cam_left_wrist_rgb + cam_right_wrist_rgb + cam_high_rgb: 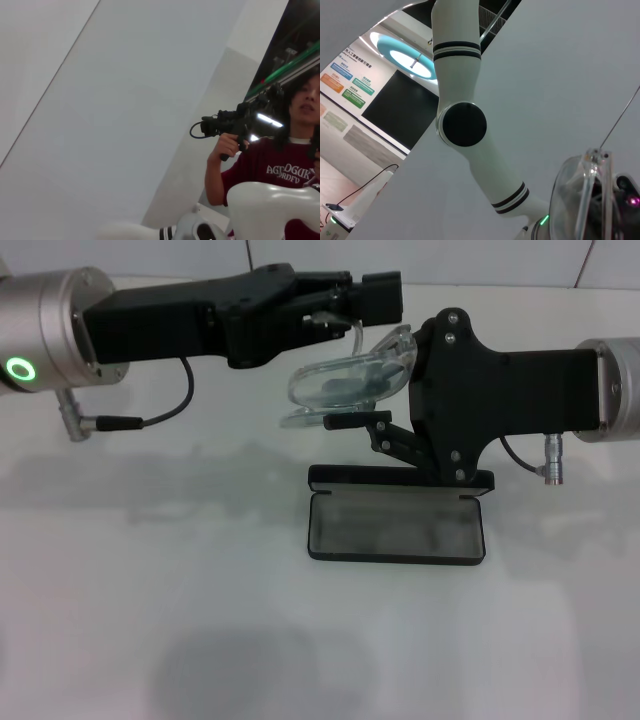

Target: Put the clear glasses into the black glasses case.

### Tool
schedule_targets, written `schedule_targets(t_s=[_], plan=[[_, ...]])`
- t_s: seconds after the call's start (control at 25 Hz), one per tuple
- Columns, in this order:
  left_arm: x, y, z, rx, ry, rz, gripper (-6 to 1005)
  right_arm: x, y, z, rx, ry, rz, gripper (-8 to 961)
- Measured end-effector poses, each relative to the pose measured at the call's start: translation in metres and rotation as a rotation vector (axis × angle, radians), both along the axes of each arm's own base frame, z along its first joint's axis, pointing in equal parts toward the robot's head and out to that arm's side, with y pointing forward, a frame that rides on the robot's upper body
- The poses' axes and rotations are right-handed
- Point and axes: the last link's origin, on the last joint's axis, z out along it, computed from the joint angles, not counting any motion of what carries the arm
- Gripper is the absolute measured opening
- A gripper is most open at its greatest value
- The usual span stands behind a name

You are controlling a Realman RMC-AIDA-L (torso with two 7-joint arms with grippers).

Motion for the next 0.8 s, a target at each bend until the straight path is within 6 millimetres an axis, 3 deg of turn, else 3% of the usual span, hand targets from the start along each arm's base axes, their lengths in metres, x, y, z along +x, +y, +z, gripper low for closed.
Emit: schedule_targets(t_s=[0.8], plan=[[-0.0037,-0.0035,0.0006,-0.006,-0.007,0.001,125,0.0022,-0.0036,-0.0009,-0.012,0.011,-0.005,112]])
